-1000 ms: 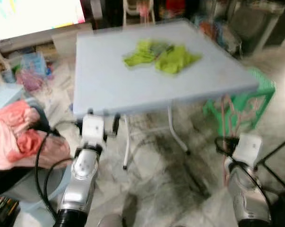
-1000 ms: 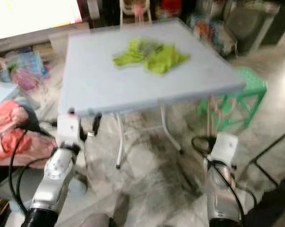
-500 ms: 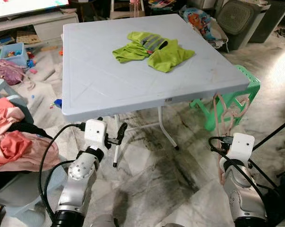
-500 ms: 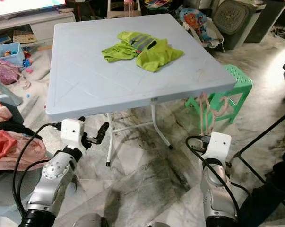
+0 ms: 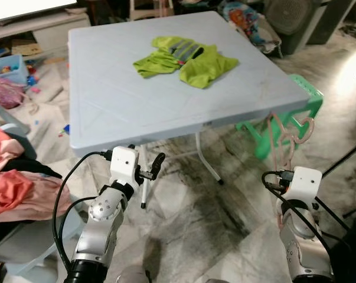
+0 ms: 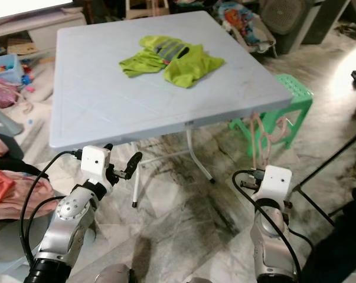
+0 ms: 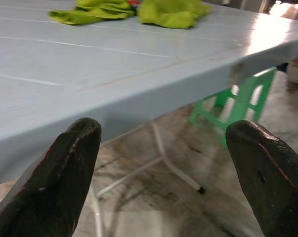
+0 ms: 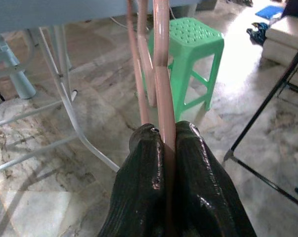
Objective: Hang hanger
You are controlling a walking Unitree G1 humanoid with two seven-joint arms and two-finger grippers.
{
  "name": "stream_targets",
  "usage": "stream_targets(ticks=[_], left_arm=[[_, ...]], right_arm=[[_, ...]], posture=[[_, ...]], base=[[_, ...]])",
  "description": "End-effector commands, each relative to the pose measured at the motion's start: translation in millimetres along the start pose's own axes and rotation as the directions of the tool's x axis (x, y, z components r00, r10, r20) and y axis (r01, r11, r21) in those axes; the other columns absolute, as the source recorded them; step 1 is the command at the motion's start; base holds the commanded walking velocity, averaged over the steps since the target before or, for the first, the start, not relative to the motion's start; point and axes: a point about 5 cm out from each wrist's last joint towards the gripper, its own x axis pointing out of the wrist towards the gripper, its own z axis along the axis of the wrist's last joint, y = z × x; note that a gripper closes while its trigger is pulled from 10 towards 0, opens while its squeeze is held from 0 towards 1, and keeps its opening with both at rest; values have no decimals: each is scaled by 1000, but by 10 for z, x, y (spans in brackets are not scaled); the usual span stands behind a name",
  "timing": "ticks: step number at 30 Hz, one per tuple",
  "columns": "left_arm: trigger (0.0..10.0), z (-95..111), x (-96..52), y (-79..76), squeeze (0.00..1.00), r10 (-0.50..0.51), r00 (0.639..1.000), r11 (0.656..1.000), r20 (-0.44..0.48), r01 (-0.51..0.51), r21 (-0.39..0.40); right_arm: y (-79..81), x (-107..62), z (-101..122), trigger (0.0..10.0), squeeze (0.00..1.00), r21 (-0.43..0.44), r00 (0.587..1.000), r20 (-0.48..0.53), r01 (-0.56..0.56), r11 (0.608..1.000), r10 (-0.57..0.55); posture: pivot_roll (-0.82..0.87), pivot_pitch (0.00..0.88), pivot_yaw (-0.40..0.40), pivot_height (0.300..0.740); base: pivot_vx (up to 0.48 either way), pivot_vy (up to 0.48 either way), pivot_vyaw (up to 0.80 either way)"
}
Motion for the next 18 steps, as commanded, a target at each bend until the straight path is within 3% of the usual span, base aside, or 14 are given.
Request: stream_targets(ticks=[1, 3, 7, 10, 14, 18], left_arm=[[10000, 17, 12, 6, 0, 4, 1000, 1000, 5, -4, 21], [10000, 13, 15, -8, 0, 2, 1000, 1000, 5, -2, 21], [10000, 8, 2, -81, 0, -13, 1000, 999, 5, 13, 32], [10000, 1, -3, -78, 0, -5, 1000, 1000, 4, 5, 27], [10000, -7, 19, -98, 0, 5, 1000, 1000, 5, -5, 22], [10000, 0, 36, -123, 0, 7, 1000, 1000, 9, -7, 19]], right_arm=[[27, 74, 400, 10000, 0, -8, 984, 178, -3, 1000, 4], [54, 98, 417, 10000, 0, -11, 985, 172, -18, 1000, 20], [171, 175, 102, 10000, 0, -69, 984, -69, -166, 984, 162], [179, 163, 30, 10000, 0, -51, 971, -129, -210, 976, 202], [124, 175, -101, 10000, 0, -122, 933, -260, -289, 950, 250], [64, 201, -132, 10000, 0, -153, 920, -307, -301, 941, 244]], posture=[[-52, 0, 4, 740], [-51, 0, 2, 740], [-40, 0, -29, 740], [-44, 0, -41, 740], [-53, 0, -63, 740], [-56, 0, -68, 740]], base=[[0, 0, 0], [0, 0, 0], [0, 0, 0], [0, 0, 0], [0, 0, 0], [0, 0, 0]])
